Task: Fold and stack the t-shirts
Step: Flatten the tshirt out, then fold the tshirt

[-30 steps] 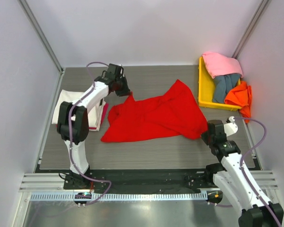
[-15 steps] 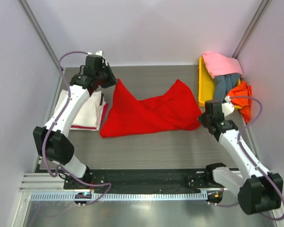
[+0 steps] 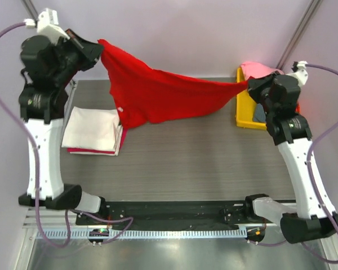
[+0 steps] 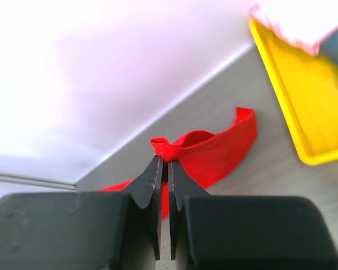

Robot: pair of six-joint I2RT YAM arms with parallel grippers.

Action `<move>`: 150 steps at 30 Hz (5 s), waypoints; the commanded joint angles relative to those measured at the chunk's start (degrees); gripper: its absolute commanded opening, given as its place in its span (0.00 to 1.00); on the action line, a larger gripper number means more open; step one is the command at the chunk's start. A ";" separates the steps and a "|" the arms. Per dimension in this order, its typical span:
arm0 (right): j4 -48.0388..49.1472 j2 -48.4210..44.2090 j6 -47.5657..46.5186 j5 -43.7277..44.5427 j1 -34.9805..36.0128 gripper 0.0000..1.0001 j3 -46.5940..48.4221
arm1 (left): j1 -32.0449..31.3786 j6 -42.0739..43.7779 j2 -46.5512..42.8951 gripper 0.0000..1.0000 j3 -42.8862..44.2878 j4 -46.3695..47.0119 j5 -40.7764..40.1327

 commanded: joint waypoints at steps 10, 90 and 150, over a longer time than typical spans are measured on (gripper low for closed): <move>4.27 -30.00 -5.89 -2.59 -0.28 0.01 -2.47 | -0.03 -6.14 -29.72 0.01 -10.31 22.52 5.90; 1.72 -20.34 -2.19 -14.20 -17.15 0.01 -54.07 | -10.13 -19.42 -41.93 0.00 -99.42 38.87 1.07; 8.04 23.69 3.60 -6.38 -10.39 0.01 -18.82 | -3.45 -9.05 8.24 0.00 -41.61 27.98 -4.65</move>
